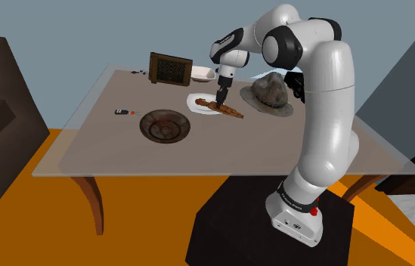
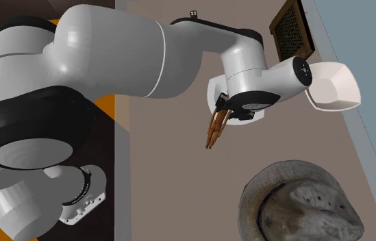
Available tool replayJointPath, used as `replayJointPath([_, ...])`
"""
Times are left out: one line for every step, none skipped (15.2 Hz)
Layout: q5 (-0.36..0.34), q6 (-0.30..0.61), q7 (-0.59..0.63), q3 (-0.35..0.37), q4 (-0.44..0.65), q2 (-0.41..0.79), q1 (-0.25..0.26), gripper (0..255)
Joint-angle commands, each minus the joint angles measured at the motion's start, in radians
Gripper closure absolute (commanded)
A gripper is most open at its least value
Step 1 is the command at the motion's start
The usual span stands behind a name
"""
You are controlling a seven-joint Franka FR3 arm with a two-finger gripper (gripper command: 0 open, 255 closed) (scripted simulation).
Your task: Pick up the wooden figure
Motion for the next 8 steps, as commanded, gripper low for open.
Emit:
replayJointPath([0.000,0.002,-0.001,0.000,-0.001,0.002,-0.001,255])
replayJointPath([-0.003,-0.007,0.002,-0.002,0.002,-0.006,0.001,255])
replayJointPath([-0.007,-0.016,0.006,-0.004,0.004,-0.014,0.002,255])
replayJointPath([-0.011,-0.025,0.009,-0.006,0.007,-0.021,0.003,255])
replayJointPath([-0.015,-0.035,0.012,-0.008,0.011,-0.028,0.004,255])
replayJointPath([-0.018,-0.045,0.016,-0.010,0.014,-0.035,0.005,255])
replayJointPath([-0.022,-0.054,0.019,-0.012,0.018,-0.042,0.006,255])
replayJointPath([-0.025,-0.064,0.022,-0.014,0.022,-0.049,0.007,255])
